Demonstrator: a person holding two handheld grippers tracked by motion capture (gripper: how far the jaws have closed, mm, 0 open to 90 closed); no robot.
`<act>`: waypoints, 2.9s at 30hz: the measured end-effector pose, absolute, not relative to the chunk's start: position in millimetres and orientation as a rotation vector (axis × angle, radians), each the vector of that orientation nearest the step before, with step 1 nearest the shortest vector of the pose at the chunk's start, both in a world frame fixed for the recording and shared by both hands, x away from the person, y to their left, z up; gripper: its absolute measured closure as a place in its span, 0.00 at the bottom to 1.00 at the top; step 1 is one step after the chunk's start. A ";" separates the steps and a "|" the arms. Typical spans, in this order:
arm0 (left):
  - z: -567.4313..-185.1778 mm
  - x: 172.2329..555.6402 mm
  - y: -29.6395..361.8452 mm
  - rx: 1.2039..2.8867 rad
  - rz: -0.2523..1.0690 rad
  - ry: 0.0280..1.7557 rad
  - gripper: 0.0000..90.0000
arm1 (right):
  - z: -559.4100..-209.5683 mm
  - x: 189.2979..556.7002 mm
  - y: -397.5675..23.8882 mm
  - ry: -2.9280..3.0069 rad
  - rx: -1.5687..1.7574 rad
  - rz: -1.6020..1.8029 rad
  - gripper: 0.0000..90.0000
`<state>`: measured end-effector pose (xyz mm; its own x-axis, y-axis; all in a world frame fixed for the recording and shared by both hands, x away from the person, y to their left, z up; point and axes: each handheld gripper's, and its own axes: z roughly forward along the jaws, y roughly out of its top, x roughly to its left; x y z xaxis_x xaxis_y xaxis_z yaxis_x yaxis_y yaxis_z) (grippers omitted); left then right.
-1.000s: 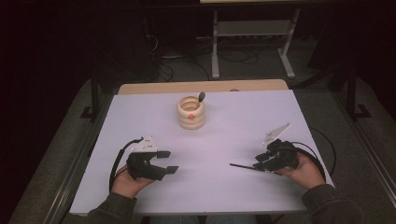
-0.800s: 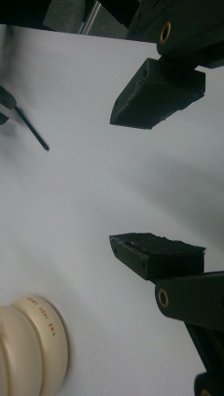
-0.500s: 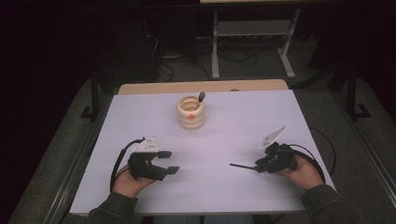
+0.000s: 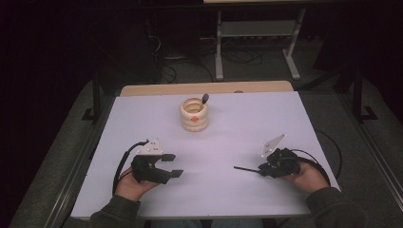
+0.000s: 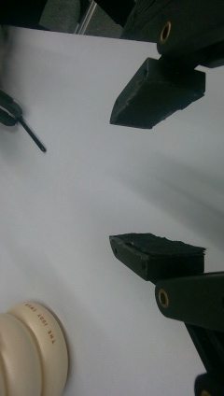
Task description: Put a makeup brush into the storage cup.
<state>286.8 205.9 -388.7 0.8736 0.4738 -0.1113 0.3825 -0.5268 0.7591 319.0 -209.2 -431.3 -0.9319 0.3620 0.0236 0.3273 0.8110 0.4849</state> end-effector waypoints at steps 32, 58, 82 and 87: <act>-385.5 286.7 188.4 2.249 0.129 0.545 0.43 | -402.6 322.1 -170.3 3.002 0.438 0.851 0.94; -367.0 285.4 143.0 2.373 0.062 0.342 0.54 | -367.1 321.6 -102.3 3.094 0.130 0.942 0.94; -374.4 287.7 122.8 2.509 -0.029 0.204 0.80 | -365.1 314.2 -71.7 3.125 -0.019 0.964 0.94; -374.8 287.7 122.5 2.516 -0.048 0.186 0.88 | -365.5 315.3 -70.0 3.133 -0.032 0.970 0.94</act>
